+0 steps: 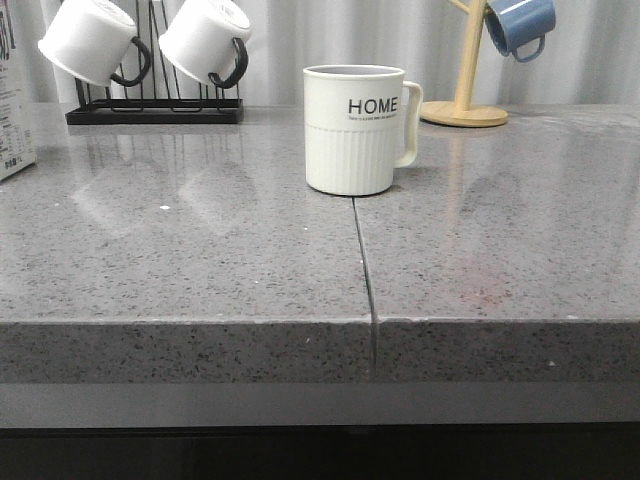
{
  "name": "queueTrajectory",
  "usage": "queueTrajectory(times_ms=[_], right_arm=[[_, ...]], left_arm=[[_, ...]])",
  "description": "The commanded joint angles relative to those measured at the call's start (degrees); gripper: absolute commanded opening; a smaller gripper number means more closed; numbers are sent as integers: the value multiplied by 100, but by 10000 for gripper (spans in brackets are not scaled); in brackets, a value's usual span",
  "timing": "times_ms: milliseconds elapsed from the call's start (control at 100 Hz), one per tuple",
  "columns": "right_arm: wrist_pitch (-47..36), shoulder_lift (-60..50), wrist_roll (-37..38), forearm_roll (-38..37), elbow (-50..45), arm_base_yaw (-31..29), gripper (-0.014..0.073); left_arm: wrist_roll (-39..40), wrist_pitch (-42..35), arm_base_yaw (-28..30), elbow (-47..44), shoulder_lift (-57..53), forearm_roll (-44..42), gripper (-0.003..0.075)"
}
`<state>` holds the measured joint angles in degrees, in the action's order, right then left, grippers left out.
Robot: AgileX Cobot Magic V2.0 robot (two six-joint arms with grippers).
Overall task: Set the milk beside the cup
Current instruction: 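Move the left gripper to the milk carton and straddle it, then grasp the milk carton with the left gripper and lift it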
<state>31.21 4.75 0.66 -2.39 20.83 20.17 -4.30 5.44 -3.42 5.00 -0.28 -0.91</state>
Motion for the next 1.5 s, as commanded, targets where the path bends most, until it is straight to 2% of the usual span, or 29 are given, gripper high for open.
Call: queueTrajectory(times_ms=[0, 290, 570, 610, 660, 710, 810, 860, 880, 1030, 1340, 1490], right_arm=[[-406, 73, -14, -23, 130, -4, -60], [-406, 73, -14, -23, 130, -4, -60], [-406, 73, -14, -23, 130, -4, -60], [-406, 73, -14, -23, 130, -4, -60], [-406, 73, -14, -23, 130, -4, -60], [-406, 73, -14, -23, 130, -4, -60], [-406, 73, -14, -23, 130, -4, -60], [-406, 73, -14, -23, 130, -4, -60], [-406, 73, -14, -23, 130, -4, -60], [-406, 73, -14, -23, 130, -4, -60], [-406, 73, -14, -23, 130, -4, -60], [-406, 73, -14, -23, 130, -4, -60]], left_arm=[[49, -6, 15, 701, 28, 9, -21], [-17, 1533, 15, 2276, 1631, -254, -21], [-17, 1348, 15, 2986, 3233, -537, -4], [-17, 1284, 15, 3040, 3406, -526, 41], [-17, 1184, 15, 3085, 3640, -497, 133], [43, 1032, 15, 3122, 3873, -497, 264], [130, 524, 41, 3132, 4180, -497, 592], [159, 253, 122, 3132, 4317, -497, 699], [159, 139, 157, 3132, 4378, -487, 718], [195, -544, 406, 3167, 4756, -345, 643], [195, -908, 420, 3467, 5679, 296, 642], [195, -904, 265, 3641, 5943, 307, 642]])
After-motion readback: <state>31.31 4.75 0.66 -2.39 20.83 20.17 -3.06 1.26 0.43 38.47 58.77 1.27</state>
